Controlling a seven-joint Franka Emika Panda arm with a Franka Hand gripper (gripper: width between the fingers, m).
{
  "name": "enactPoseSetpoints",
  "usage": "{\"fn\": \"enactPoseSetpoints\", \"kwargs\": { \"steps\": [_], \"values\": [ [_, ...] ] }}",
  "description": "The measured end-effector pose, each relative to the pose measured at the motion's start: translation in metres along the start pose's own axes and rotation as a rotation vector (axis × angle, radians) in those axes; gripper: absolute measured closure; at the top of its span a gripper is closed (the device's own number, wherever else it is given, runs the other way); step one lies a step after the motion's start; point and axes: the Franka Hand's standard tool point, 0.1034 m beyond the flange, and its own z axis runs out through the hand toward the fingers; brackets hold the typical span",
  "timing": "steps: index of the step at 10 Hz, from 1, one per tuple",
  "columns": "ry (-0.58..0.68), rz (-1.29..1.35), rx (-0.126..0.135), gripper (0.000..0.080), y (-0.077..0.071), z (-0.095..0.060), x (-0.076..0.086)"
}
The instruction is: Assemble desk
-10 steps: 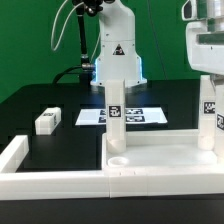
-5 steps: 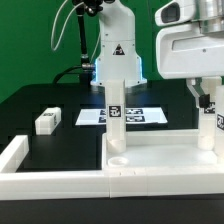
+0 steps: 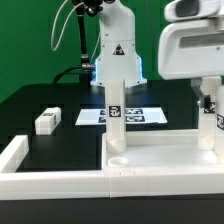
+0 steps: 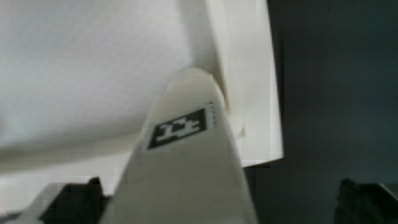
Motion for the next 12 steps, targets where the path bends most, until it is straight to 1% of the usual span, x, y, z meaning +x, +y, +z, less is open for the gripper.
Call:
{"fn": "enactPoseSetpoints", "kwargs": {
  "steps": [1, 2, 3, 4, 5, 8, 9, 10, 11, 12],
  "values": [
    [0.000, 0.041, 0.000, 0.0187, 0.001, 0.000, 0.000],
    [-0.001, 0.059, 0.000, 0.0187, 0.001, 0.001, 0.000],
    [-0.001, 0.063, 0.000, 0.0379, 0.001, 0.001, 0.000],
    [-0.001, 0.131, -0.002, 0.0379, 0.003, 0.001, 0.000],
    [-0.002, 0.195, -0.005, 0.0505, 0.006, 0.001, 0.000],
    [-0.002, 0.443, -0.006, 0.0506, 0.008, 0.002, 0.000],
    [-0.004, 0.621, -0.001, 0.0506, 0.010, 0.003, 0.000],
    [-0.019, 0.821, 0.018, 0.0506, 0.012, 0.003, 0.000],
    [-0.054, 1.064, 0.034, 0.0506, 0.010, 0.004, 0.000],
    [-0.079, 1.271, 0.042, 0.0506, 0.010, 0.004, 0.002]
  ]
}}
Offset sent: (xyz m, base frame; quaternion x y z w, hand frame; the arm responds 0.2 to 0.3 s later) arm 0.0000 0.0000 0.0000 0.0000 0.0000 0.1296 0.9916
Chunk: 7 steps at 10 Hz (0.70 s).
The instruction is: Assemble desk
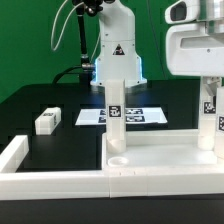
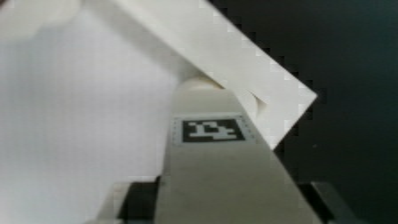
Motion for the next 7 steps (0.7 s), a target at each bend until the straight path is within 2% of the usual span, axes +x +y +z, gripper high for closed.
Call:
{"fn": "enactPoseSetpoints", "kwargs": {
  "steps": [1, 3, 4, 5, 6, 7],
  "values": [
    [-0.001, 0.111, 0.011, 0.0506, 0.0009, 0.0002, 0.0022],
    [0.000, 0.130, 0.011, 0.0506, 0.0009, 0.0004, 0.0021],
    [0.005, 0.019, 0.009, 0.0431, 0.0017, 0.0016, 0.0024],
    [0.012, -0.152, 0.017, 0.0249, 0.0017, 0.0030, 0.0030],
    [0.029, -0.309, 0.044, 0.0249, -0.0018, 0.0021, 0.0071],
    [0.045, -0.539, 0.060, 0.0166, -0.0029, 0.0032, 0.0103]
  ]
}}
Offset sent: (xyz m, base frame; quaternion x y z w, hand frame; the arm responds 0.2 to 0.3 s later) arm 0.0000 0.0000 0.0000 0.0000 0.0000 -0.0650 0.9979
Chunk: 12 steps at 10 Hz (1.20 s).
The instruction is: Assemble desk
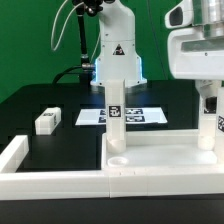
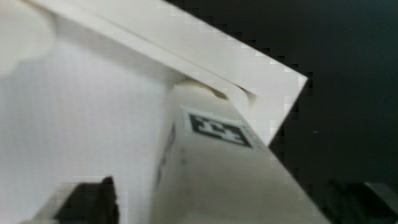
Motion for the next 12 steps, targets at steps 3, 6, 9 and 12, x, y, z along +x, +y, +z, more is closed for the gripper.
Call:
{"fn": "enactPoseSetpoints", "kwargs": {
  "steps": [3, 6, 9, 12],
  "values": [
    [-0.007, -0.217, -0.005, 0.0151, 0.0000, 0.0007, -0.0018],
    [-0.018, -0.618, -0.045, 0.0150, -0.0023, -0.0033, -0.0033],
    [-0.035, -0.713, -0.062, 0.0172, -0.0084, -0.0047, -0.0039],
    [-0.032, -0.624, -0.063, 0.0354, -0.0084, -0.0046, -0.0041]
  ]
}}
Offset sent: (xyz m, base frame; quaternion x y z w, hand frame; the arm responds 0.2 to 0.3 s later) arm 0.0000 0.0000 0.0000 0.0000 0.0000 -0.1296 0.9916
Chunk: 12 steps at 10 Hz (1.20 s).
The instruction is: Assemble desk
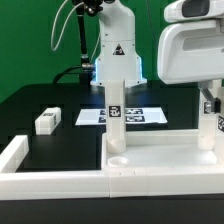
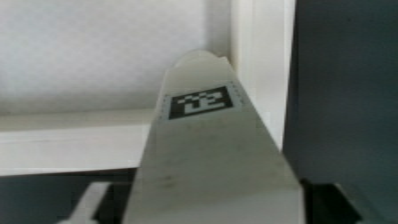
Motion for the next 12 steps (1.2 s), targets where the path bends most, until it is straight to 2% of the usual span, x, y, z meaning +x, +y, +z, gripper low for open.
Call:
{"fn": "enactPoseSetpoints", "kwargs": {
  "steps": [1, 3, 5, 6, 8, 9, 12],
  "values": [
    [-0.001, 0.087, -0.003, 0.0511, 0.002, 0.000, 0.000],
    [-0.001, 0.203, -0.004, 0.0511, 0.003, 0.000, 0.000],
    [-0.014, 0.553, -0.019, 0.0511, 0.006, 0.000, -0.002],
    [-0.025, 0.741, -0.012, 0.0511, 0.007, 0.000, -0.003],
    [-0.063, 1.081, 0.035, 0.0511, 0.015, 0.001, -0.003],
    [-0.065, 1.167, 0.052, 0.0511, 0.017, 0.002, -0.005],
    [-0.071, 1.242, 0.047, 0.0511, 0.015, 0.002, -0.006]
  ]
}}
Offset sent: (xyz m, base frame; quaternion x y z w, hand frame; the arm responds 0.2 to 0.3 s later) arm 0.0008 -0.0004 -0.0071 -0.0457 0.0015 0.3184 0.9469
